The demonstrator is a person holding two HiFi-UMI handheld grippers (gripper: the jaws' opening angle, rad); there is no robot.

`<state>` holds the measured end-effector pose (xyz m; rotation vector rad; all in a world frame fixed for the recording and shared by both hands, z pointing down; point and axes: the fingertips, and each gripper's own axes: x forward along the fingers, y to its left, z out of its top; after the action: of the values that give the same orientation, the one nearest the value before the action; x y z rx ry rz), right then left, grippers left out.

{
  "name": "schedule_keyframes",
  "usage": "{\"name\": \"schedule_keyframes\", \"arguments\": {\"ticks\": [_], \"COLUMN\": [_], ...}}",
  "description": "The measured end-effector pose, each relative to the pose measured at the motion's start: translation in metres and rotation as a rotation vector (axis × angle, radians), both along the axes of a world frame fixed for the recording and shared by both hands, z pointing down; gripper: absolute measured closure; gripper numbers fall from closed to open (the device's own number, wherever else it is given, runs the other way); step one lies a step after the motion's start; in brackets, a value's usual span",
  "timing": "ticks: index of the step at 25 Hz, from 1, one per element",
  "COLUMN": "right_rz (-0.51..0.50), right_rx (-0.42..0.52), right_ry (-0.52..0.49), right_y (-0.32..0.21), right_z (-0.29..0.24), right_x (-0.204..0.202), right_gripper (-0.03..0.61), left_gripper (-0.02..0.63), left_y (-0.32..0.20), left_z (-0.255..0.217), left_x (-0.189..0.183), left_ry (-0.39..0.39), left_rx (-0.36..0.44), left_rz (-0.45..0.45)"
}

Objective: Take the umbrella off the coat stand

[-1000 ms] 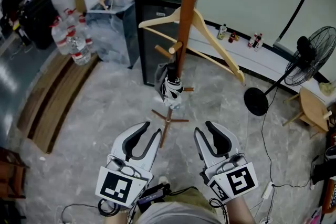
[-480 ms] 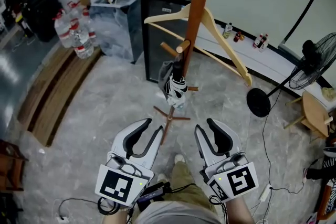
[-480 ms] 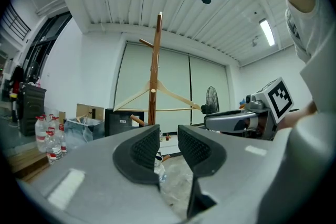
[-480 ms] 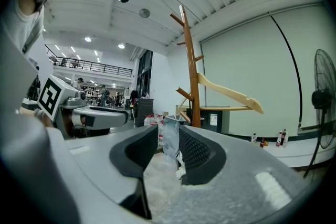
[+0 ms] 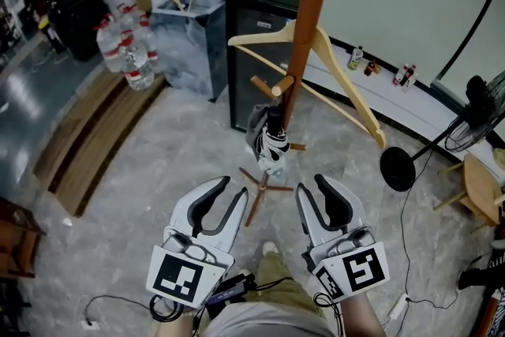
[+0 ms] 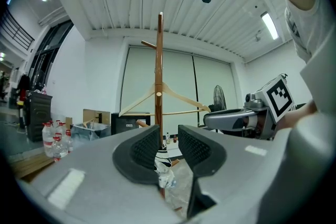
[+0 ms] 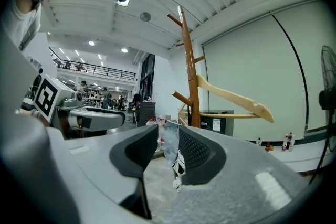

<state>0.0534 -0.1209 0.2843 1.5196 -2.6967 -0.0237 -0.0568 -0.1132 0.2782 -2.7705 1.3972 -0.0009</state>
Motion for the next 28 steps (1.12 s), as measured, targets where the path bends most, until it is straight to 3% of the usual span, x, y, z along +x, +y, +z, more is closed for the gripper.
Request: {"name": "schedule_keyframes", "arguments": {"ticks": [28], "right_rz": [-0.092], "right_rx": [0.033], "right_ry": [0.04], "right_y": [-0.092], "right_z": [-0.007], "right_x": [-0.006], "right_gripper": [0.457], "left_gripper": [0.503], "left_y": [-0.063], "left_z": [-0.002], "left_x": [0.006], "left_ry": [0.005], "left_rx": [0.01], "left_rz": [-0.106]}}
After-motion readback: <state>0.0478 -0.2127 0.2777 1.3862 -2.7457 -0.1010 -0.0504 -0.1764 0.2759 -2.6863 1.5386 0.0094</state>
